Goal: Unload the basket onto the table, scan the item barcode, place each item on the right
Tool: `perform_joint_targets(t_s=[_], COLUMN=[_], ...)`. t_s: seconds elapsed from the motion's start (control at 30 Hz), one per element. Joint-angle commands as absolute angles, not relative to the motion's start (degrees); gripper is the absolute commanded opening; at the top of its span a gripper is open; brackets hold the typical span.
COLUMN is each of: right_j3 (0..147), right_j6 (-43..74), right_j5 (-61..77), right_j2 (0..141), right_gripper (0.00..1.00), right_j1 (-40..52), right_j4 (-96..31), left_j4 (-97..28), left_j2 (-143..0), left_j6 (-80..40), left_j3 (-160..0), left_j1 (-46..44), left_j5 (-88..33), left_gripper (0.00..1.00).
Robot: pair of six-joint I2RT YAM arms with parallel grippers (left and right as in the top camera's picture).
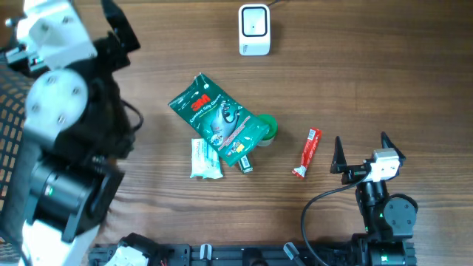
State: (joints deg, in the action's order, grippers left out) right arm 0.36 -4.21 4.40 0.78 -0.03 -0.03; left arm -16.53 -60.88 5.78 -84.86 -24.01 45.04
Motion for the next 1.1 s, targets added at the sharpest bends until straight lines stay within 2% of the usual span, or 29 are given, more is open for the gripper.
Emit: perform_joint_targets(t_s=[0.0, 0.4, 0.63, 0.83, 1.07], right_j3=[0.30, 0.30, 0.30, 0.30, 0.30], right_j6=[-4.51, -4.51, -4.51, -4.51, -4.47], right_j5=[3.86, 3.86, 3.86, 3.86, 3.88], right_j2=[0.43, 0.43, 0.43, 0.43, 0.43], right_gripper=[1.00, 1.00, 1.00, 1.00, 1.00], right_j1=[0.21, 0.21, 0.21, 0.21, 0.21], right_j4=[0.12, 0.12, 0.12, 0.12, 0.71], left_j4=[-16.62, -13.54, -13.96, -19.25, -25.54], left_j2=[-54.85, -32.84, -17.39, -5.82, -2.28], left_j6=[3.57, 3.57, 2.22, 2.24, 2.72], left_j3=[-80.99, -68.73, -67.33, -67.33, -67.33], left_j1=[-23.20, -11.05, -4.29, -4.25, -1.30], left_j5=[34.35, 6.59, 6.42, 6.42, 7.09], left_gripper=[1.00, 1.00, 0.99, 1.00, 1.00])
